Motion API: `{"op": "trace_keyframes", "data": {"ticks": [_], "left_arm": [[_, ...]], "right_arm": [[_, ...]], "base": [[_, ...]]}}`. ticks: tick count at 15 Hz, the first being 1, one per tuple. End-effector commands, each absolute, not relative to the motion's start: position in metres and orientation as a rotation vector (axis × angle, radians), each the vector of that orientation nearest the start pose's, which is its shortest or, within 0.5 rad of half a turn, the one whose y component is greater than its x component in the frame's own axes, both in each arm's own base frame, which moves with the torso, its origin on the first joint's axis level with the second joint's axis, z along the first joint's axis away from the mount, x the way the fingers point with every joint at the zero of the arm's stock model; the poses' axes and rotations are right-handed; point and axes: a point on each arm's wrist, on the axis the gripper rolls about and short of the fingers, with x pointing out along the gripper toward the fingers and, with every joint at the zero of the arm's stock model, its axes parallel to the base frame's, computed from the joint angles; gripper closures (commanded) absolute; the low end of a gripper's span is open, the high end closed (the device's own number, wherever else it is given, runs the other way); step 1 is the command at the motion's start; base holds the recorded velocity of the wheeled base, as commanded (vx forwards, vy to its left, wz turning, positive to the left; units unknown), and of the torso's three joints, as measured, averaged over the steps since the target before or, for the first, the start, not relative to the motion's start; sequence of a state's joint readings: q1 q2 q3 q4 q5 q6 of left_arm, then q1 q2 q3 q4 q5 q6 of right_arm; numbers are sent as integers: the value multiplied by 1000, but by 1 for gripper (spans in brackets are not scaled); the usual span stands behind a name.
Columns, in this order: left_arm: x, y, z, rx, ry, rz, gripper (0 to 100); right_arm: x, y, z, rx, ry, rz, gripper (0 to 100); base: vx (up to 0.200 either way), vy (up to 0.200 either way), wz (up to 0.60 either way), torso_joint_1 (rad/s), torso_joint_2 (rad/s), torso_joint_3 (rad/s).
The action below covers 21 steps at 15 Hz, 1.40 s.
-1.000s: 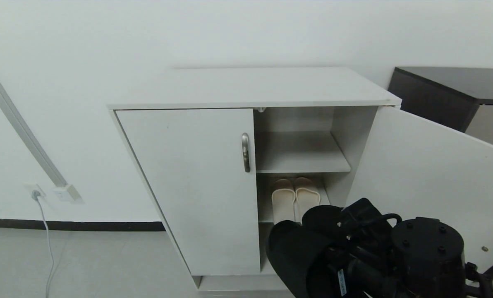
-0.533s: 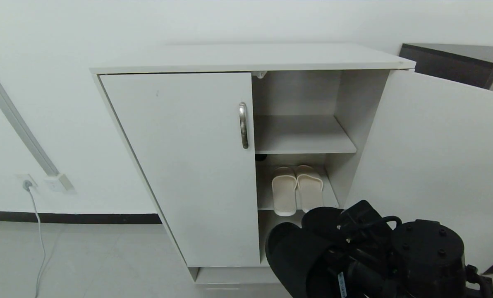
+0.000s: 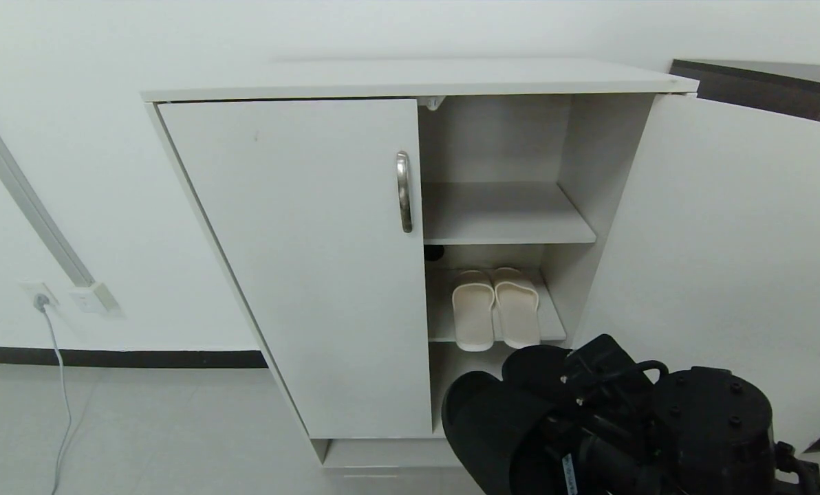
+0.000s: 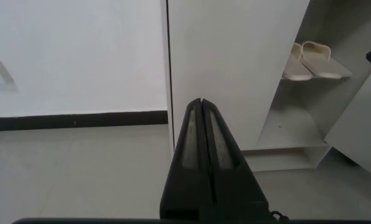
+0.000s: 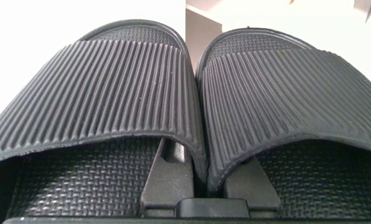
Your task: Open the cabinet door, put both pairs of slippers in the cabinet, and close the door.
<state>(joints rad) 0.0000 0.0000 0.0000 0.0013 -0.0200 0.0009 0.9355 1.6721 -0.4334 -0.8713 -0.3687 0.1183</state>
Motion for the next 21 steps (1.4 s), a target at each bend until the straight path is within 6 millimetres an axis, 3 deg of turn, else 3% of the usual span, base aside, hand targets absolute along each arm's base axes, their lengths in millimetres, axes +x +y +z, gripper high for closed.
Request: {"op": "trace_keyframes", "data": {"ticks": [1,4,13,17,21], "left_arm": [[-23,0,75,2,2,-21,100],[-23,0,75,0,2,-20,100],[-23,0,75,2,2,-20,100],[-23,0,76,2,2,-21,100],[-23,0,75,2,3,-21,100]], "right_arm": [[156,199,121,-113,328,542,100],[156,200,118,-136,333,543,100],[158,203,113,-136,339,550,100],[166,231,106,-95,350,495,100],[186,274,75,-65,368,249,100]], "base": [[0,0,0,0,0,0],[0,0,-400,5,2,3],[0,0,0,0,0,0],[0,0,0,0,0,0],[0,0,0,0,0,0]]}}
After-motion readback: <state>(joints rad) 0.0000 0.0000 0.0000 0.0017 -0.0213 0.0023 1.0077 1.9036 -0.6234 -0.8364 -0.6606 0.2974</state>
